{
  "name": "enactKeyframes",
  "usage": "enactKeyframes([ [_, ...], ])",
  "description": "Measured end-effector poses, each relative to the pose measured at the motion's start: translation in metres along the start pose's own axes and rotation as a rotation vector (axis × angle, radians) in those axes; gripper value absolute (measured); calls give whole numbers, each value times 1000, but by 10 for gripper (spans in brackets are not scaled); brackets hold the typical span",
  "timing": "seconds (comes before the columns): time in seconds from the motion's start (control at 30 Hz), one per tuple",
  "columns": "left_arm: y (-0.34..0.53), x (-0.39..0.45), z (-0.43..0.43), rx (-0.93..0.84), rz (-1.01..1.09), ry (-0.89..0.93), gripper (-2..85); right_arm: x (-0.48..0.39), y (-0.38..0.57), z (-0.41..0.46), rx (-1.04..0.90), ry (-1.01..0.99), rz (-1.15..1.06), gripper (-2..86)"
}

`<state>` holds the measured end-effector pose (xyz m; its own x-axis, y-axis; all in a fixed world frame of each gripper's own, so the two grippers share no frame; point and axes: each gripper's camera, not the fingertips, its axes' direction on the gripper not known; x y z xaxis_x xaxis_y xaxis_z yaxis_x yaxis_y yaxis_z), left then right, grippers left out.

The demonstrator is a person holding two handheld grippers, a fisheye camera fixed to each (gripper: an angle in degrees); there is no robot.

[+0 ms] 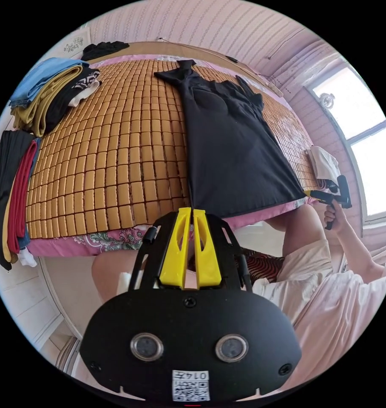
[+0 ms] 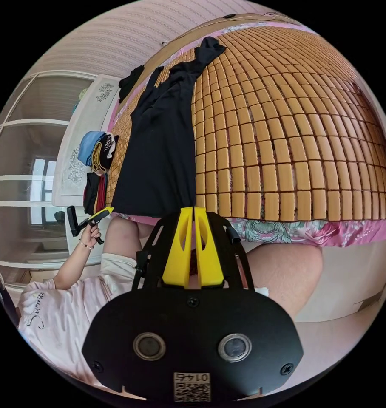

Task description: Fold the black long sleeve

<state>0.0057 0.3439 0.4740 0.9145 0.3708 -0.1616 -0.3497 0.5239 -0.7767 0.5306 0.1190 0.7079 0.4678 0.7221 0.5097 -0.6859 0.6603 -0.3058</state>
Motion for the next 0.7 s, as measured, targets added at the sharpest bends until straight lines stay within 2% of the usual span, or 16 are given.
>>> enactKeyframes([
  [0.2, 7, -19, 16, -64, -35, -19, -8, -23, -13, 22, -90, 168, -33, 3],
  [0.3, 13, -27, 19, -86, -70, -15, 1, -36, -14, 26, -56, 229, -87, 36],
  [0.4, 14, -22, 19, -55, -56, -7, 42, -50, -15, 31, -27, 255, -141, 74],
  [0.53, -3, -13, 37, -95, -62, 54, 76, -57, -24, 58, -107, 293, -137, 80],
  [0.63, -9, -6, 60, -178, -63, -47, 52, -55, -23, 67, -101, 312, -97, 38],
  [0.7, -5, 2, 63, -175, 14, -141, 18, -51, -21, 66, -86, 305, -76, 15],
])
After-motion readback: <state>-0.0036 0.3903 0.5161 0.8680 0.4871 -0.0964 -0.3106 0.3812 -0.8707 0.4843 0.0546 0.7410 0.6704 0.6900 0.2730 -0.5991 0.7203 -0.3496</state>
